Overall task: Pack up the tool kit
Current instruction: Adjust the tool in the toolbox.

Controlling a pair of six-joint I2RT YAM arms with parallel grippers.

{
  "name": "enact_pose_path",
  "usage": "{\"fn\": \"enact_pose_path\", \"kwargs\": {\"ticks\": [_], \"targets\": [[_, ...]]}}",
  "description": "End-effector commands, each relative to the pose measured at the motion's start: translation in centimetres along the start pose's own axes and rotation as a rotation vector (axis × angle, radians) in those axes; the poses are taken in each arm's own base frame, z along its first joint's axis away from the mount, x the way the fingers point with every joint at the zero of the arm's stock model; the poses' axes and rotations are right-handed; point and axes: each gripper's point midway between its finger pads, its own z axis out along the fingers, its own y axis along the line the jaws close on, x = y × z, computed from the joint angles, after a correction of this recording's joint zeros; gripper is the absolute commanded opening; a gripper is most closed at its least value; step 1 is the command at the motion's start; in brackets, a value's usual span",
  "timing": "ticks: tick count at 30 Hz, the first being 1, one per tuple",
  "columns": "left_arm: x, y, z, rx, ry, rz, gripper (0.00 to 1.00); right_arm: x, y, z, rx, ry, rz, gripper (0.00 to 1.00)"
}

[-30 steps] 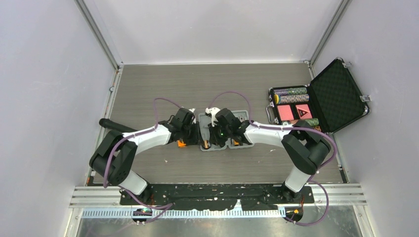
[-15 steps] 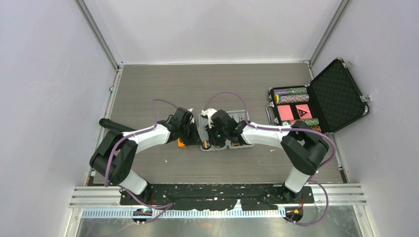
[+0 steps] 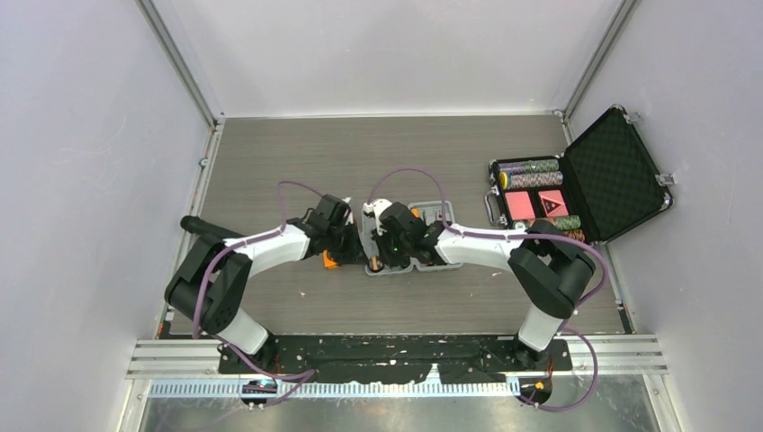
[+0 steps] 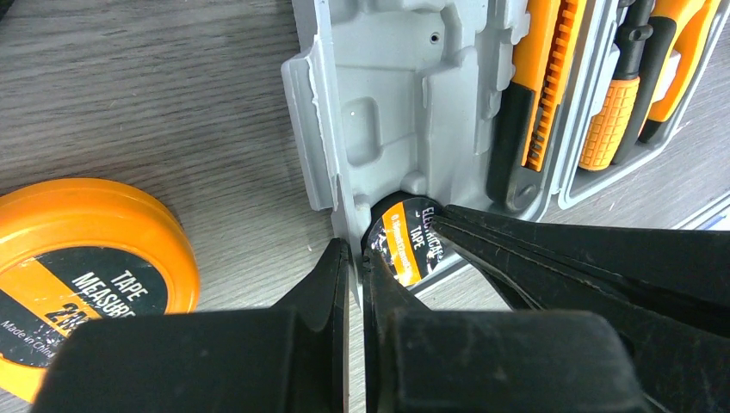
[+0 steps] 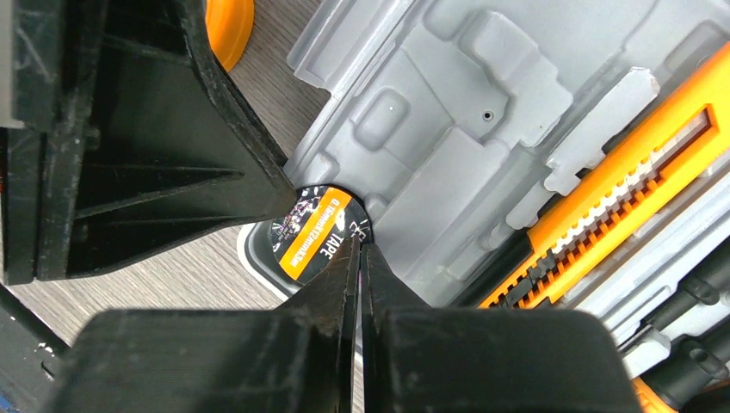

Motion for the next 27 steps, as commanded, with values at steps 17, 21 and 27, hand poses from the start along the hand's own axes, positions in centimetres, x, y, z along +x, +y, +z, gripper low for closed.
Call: {"fn": "enact_pose_path", "kwargs": {"ticks": [17, 21, 27], "targets": [[0.3, -0.3, 0.7, 0.021, 0.005, 0.038, 0.01, -1.4, 1.4, -4.9, 0.047, 0.184, -0.019, 0.23], [0.3, -0.3, 0.7, 0.021, 0.004, 0.038, 0.01, -2.1, 2.0, -5.2, 0.018, 0.165, -0.004, 0.23], [0.3, -0.3, 0.7, 0.022, 0.002, 0.037, 0.01, -1.8, 2.0, -3.6, -0.017, 0.169, 0.050, 0.22]]}}
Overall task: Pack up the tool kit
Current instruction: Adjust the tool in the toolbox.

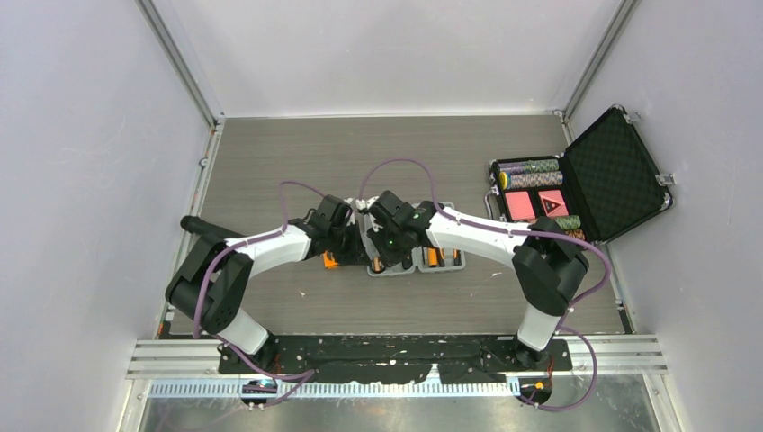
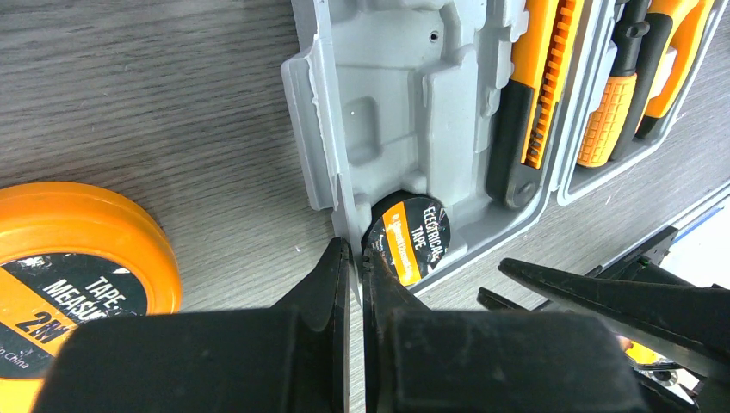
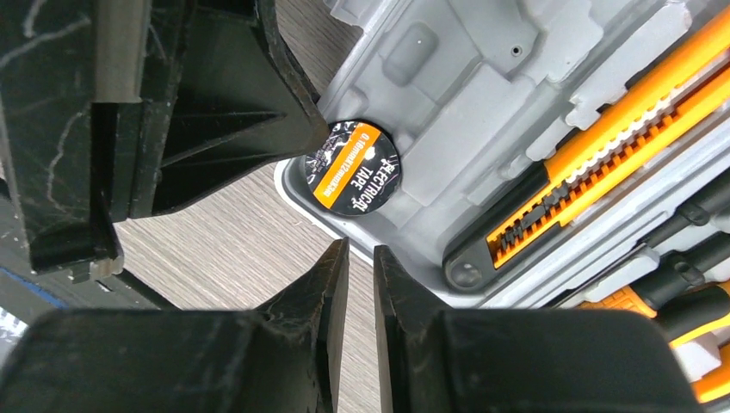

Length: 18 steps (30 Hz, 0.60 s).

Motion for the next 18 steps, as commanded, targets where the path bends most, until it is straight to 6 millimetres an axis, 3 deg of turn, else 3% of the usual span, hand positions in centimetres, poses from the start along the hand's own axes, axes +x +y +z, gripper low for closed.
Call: {"fn": "enact_pose_path", "kwargs": {"ticks": [1, 8, 11, 18], "targets": [[0.1, 0.2, 0.6, 0.006, -0.004, 0.027, 0.01, -1.2, 0.8, 0.4, -0.062, -0.031, 0.051, 0.22], [0.0, -0.3, 0.6, 0.032, -0.019, -0.006, 0.01, -1.1, -0.1, 1.8, -0.084, -0.046, 0.133, 0.21], [0.0, -0.5, 0.7, 0.047, -0.021, -0.022, 0.01, -0.5, -1.0, 2.5, -0.064, -0.035, 0.164, 0.20], [0.1, -0.6, 0.7, 0.054, -0.018, -0.033, 0.01, 0.9, -1.3, 3.3, -0.066, 0.008, 0.180, 0.15]]}}
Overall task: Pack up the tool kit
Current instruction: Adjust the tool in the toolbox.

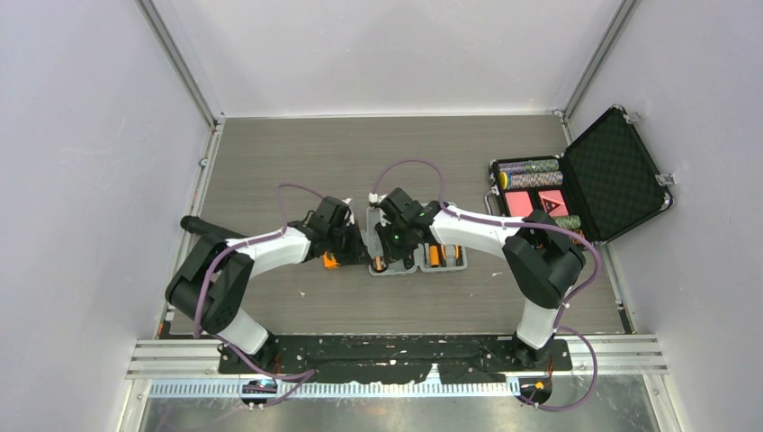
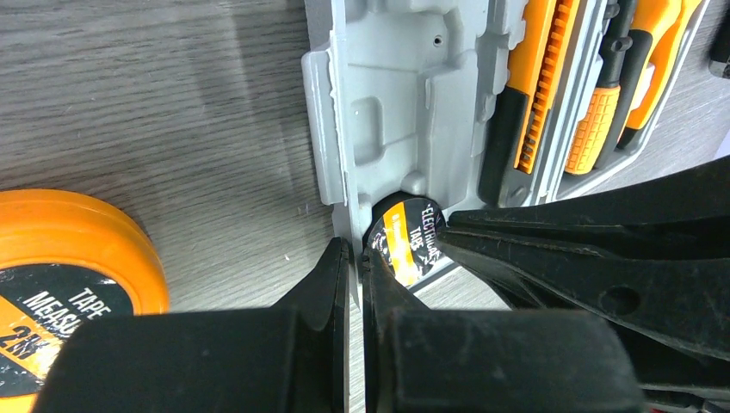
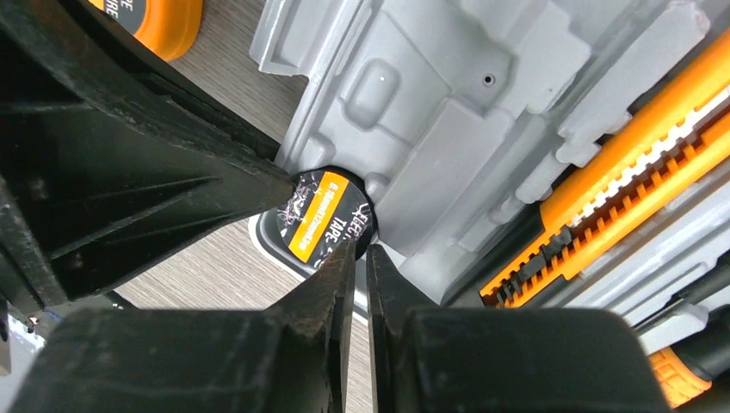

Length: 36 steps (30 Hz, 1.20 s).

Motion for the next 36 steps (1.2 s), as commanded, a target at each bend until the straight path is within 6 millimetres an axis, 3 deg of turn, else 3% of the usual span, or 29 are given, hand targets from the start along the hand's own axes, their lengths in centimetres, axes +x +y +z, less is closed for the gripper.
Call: {"fn": "enact_pose_path", "kwargs": {"ticks": [1, 6, 12, 19, 25, 36], "targets": [[0.2, -0.3, 0.4, 0.027, -0.001, -0.003, 0.01, 1.3, -0.1, 0.8, -0.004, 0.042, 0.014, 0.14], [0.3, -0.3, 0.5, 0.029, 0.000, -0.011, 0.01, 2.9, -0.2, 0.2, -0.011, 0.096, 0.012, 0.10], [0.2, -0.8, 0.4, 0.047, 0.003, -0.017, 0.01, 1.6, 1.2, -1.2, -0.053, 0.093, 0.014, 0.13], [0.3, -1.0, 0.3, 0.057, 0.001, -0.023, 0.01, 1.1, 2.1, -1.4, -0.090, 0.101, 0.027, 0.17], [0.3, -1.2, 0.3, 0.067, 0.004, -0.032, 0.01, 1.4, 1.7, -0.8, -0.075, 0.108, 0.038, 0.17], [0.2, -1.3, 0.3, 0.070, 0.002, -0.031, 0.01, -2.3, 0.9, -2.5, -0.090, -0.021, 0.132, 0.25]]}}
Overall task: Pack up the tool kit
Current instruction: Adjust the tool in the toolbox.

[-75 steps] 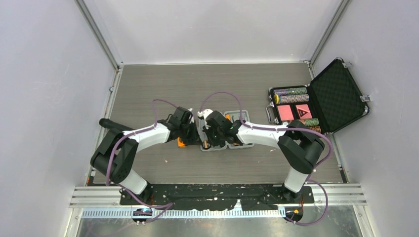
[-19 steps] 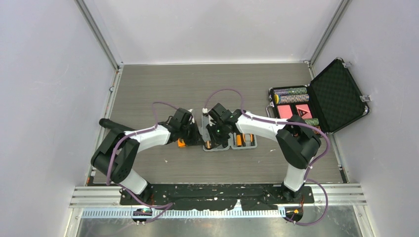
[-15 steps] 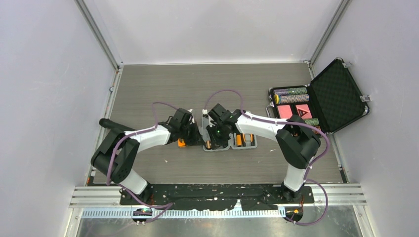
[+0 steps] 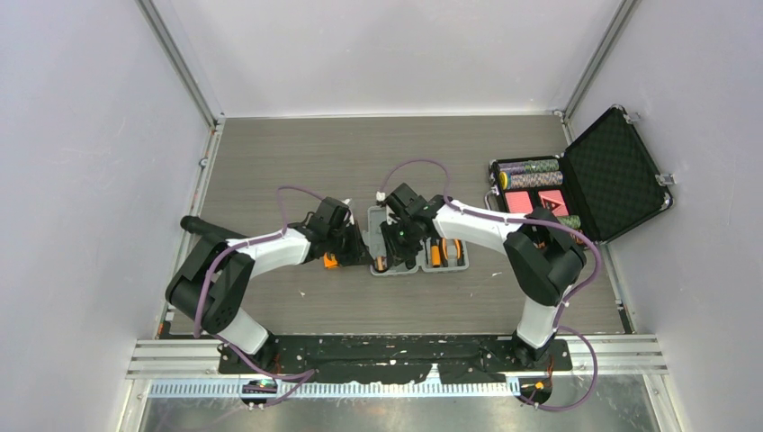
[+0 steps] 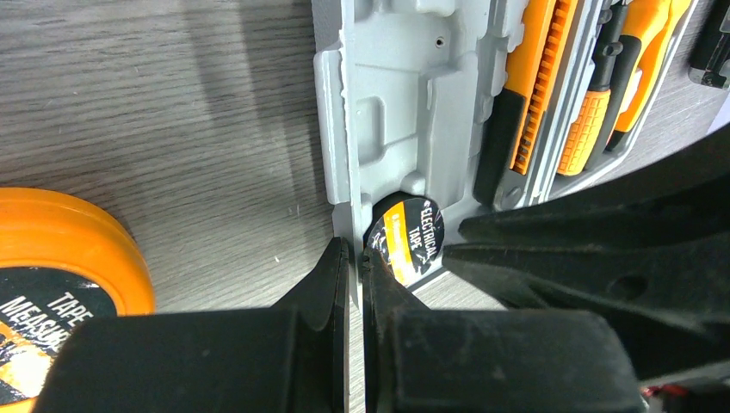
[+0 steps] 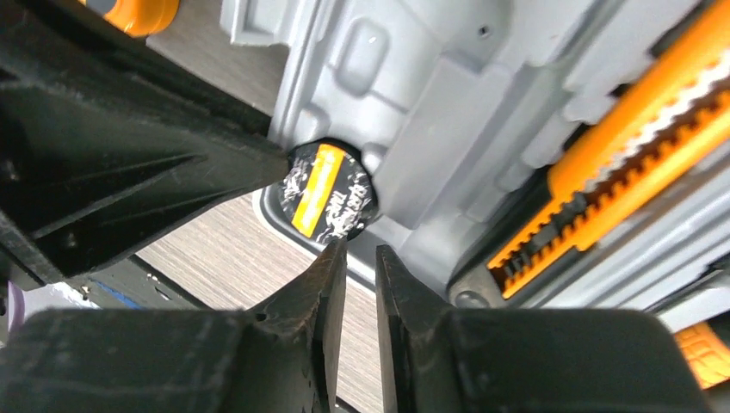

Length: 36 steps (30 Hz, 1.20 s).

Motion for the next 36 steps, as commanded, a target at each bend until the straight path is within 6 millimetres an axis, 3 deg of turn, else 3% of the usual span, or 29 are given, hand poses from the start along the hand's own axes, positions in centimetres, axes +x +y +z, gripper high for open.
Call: {"fn": "enact_pose_path", "kwargs": {"ticks": [1, 13, 27, 36], "targets": [[0.1, -1.0, 0.2, 0.049, 0.002, 0.010, 0.01, -3.2, 1.4, -1.8, -0.048, -0.105, 0.023, 0.25], [0.2, -0.9, 0.2, 0.052, 0.003, 0.011, 0.00, -2.0, 1.5, 0.0, -0.089, -0.041, 0.038, 0.24], [0.1, -1.1, 0.2, 0.056, 0.001, 0.010, 0.00, 0.7, 0.2, 1.1, -0.034, 0.059, 0.019, 0.18], [0.0, -1.1, 0.2, 0.061, -0.004, 0.005, 0.00, 4.1, -1.6, 2.0, 0.074, 0.171, -0.023, 0.09]]}}
